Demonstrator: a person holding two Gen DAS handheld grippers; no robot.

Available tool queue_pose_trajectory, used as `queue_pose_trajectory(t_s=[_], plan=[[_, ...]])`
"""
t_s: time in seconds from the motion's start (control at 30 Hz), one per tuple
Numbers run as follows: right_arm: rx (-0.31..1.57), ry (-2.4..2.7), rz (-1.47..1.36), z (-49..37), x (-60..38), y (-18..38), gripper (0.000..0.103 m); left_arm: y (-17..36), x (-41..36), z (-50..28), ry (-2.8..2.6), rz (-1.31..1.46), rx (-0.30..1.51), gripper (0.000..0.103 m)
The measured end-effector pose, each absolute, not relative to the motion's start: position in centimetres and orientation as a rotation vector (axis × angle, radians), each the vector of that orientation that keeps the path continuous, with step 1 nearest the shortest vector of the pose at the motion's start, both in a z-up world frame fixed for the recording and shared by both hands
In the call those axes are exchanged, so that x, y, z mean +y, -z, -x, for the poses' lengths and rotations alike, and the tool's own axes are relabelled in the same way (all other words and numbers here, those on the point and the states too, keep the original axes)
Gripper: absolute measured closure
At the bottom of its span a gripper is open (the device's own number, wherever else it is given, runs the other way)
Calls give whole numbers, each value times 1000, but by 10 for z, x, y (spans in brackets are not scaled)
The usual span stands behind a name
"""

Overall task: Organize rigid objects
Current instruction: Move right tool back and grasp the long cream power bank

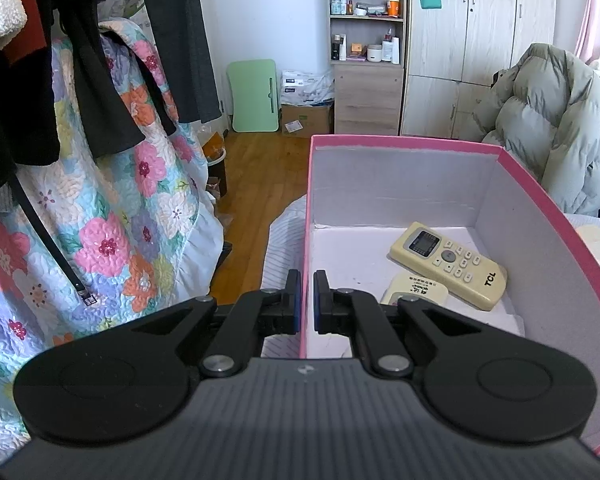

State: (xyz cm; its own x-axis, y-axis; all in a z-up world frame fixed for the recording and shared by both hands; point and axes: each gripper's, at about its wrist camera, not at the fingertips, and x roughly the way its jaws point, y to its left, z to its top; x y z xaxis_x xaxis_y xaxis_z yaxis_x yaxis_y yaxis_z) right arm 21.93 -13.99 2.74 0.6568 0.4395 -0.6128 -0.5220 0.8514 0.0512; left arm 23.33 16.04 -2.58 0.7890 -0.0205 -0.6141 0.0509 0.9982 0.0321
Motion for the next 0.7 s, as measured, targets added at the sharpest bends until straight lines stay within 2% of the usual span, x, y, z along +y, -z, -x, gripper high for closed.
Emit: queue_pose_trajectory(t_s=[0.2, 0.57, 0.7], plan=[[710, -309, 115, -205, -193, -11, 40, 25, 160, -233, 37, -55, 660, 98], [854, -135, -89, -224, -253, 47, 40, 24, 157, -234, 27, -62, 669, 98], [904, -121, -198, -251, -279, 66, 48, 24, 158, -234, 21, -63, 671, 98]])
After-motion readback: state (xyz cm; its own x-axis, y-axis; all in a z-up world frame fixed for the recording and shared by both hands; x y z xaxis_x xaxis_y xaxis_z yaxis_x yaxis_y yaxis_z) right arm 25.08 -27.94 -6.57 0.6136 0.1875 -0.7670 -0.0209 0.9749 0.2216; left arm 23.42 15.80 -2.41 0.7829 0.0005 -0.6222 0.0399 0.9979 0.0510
